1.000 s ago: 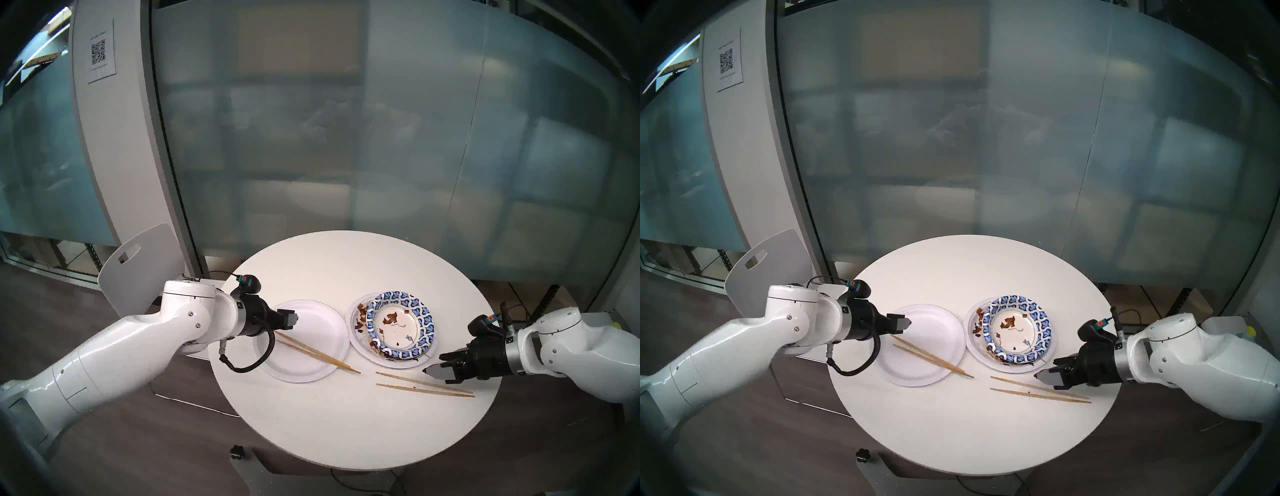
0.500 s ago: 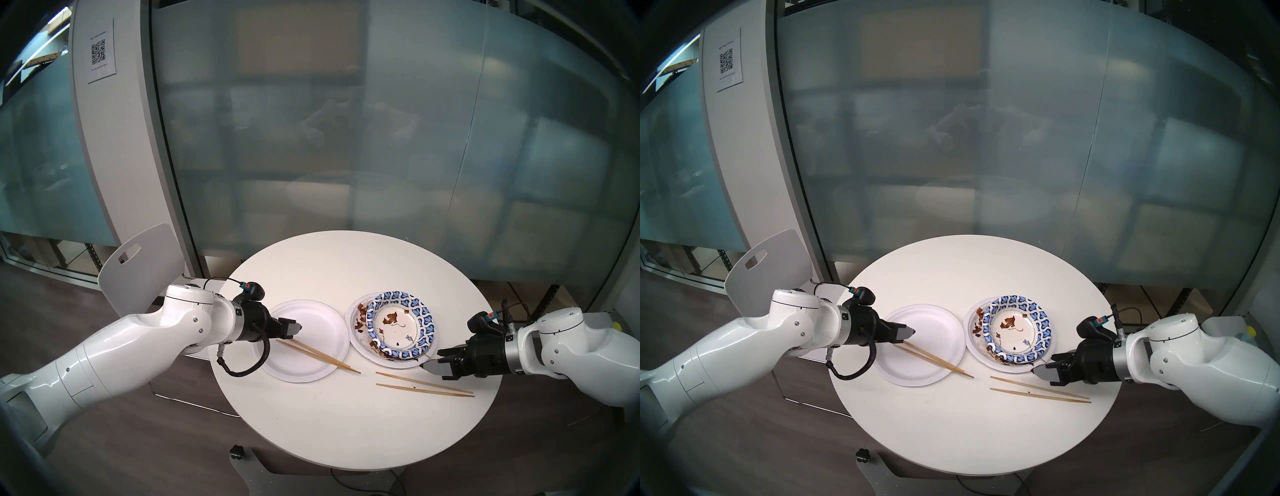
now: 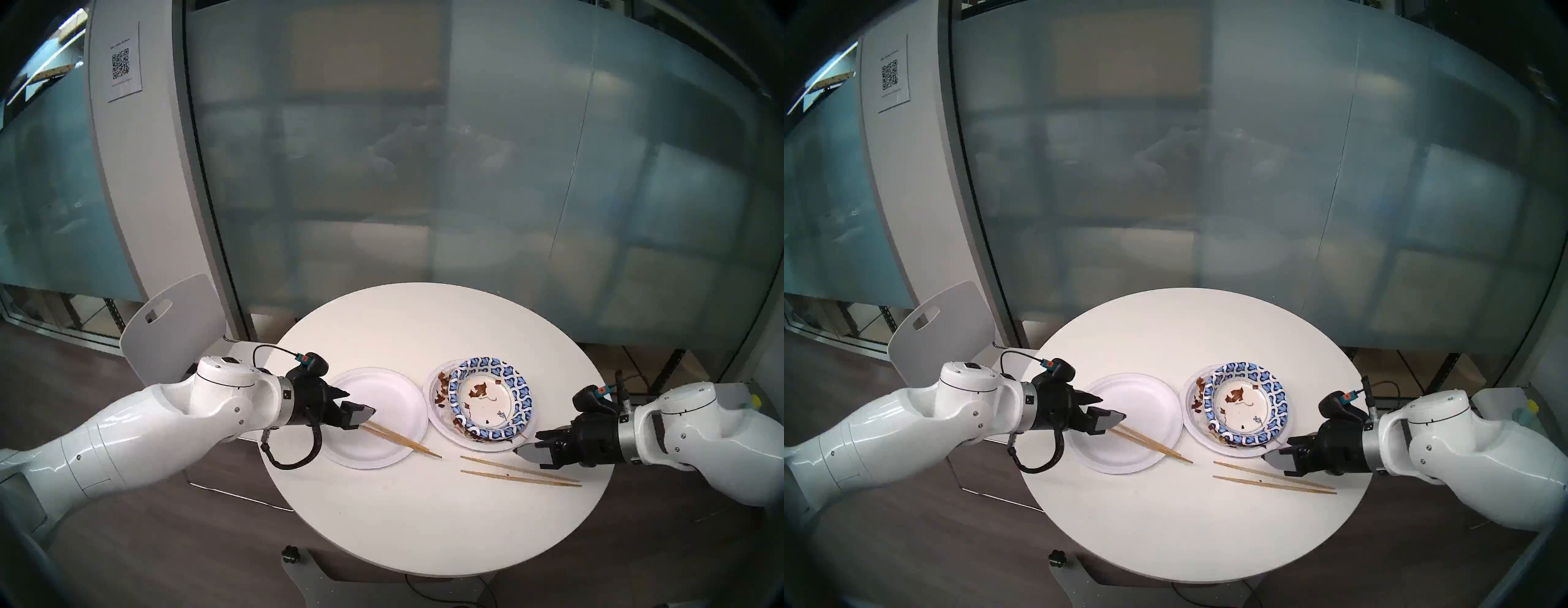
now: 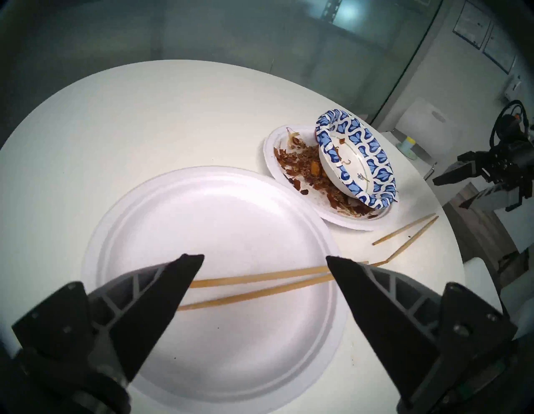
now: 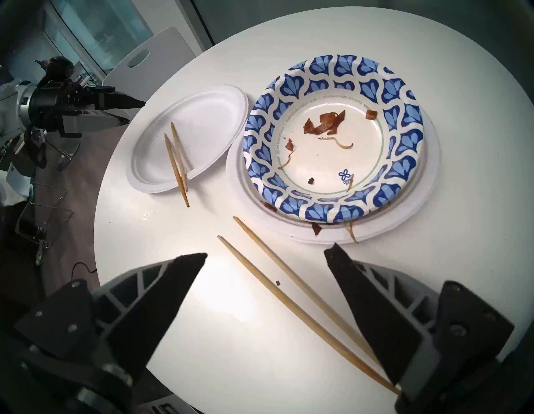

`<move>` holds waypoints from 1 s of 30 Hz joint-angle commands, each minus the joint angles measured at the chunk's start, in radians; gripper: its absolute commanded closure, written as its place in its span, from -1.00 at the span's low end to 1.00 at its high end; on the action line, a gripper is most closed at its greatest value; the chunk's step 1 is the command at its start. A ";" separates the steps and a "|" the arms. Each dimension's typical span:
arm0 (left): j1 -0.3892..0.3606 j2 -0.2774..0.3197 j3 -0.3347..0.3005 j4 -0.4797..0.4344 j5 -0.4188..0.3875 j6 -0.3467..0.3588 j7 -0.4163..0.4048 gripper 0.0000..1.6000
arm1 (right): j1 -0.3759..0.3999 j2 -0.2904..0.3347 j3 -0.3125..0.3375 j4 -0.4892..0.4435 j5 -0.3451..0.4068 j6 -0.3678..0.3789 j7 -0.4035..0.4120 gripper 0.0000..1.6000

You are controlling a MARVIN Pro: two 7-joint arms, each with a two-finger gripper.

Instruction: Stack the plates into one stack

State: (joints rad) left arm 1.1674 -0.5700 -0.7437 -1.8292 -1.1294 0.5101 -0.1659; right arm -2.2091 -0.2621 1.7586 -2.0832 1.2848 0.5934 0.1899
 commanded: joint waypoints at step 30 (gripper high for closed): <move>0.054 0.026 -0.086 -0.086 -0.193 -0.027 0.167 -1.00 | -0.063 -0.096 0.133 -0.058 0.051 0.048 0.006 -1.00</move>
State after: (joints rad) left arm 1.2336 -0.5460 -0.8132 -1.8979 -1.3157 0.4896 0.0043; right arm -2.2765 -0.3503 1.8741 -2.1281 1.3360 0.6481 0.1931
